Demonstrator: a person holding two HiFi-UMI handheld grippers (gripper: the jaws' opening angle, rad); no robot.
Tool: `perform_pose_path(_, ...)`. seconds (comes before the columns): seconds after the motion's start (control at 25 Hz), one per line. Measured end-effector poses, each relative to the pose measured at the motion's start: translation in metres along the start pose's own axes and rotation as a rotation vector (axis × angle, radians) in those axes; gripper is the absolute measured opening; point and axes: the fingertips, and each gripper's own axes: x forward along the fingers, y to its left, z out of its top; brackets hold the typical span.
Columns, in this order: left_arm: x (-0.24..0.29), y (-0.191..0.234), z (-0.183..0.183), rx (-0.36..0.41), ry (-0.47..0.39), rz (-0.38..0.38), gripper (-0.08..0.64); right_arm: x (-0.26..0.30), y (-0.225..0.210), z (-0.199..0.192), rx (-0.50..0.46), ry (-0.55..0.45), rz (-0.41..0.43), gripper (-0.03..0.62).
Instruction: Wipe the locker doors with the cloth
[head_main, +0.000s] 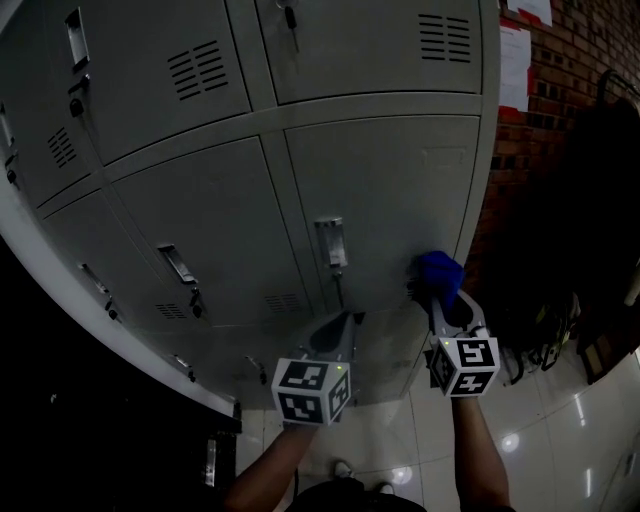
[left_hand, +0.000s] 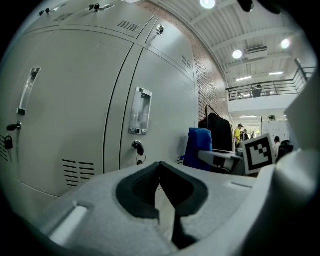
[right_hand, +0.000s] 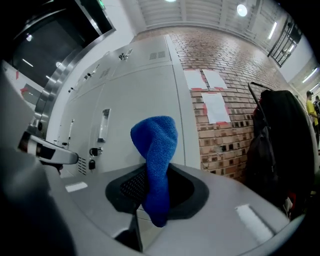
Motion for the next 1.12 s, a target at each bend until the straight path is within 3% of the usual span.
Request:
perform_pose_path(0.36,-0.019,0.030,-0.010,-0.020,-0.015,0.084,0.003,-0.009,0.122,-0.029,-0.020,-0.039,0.225,0.080)
perform_pose_path(0.56,-0.034,0.053,-0.019,-0.032,-0.003,0.136,0.003,0.002,0.169,-0.050,-0.045,-0.032,0.296,0.080)
perform_pose_path(0.84,-0.046,0.070,-0.028,-0.043,0.013,0.176,0.003,0.028,0.198,-0.070,-0.038,-0.015,0.338,0.081)
perform_pose_path(1.12,-0.041,0.068,-0.033,-0.031,0.032,0.173,0.003,0.045,0.186,-0.078,-0.015,0.007,0.314,0.080)
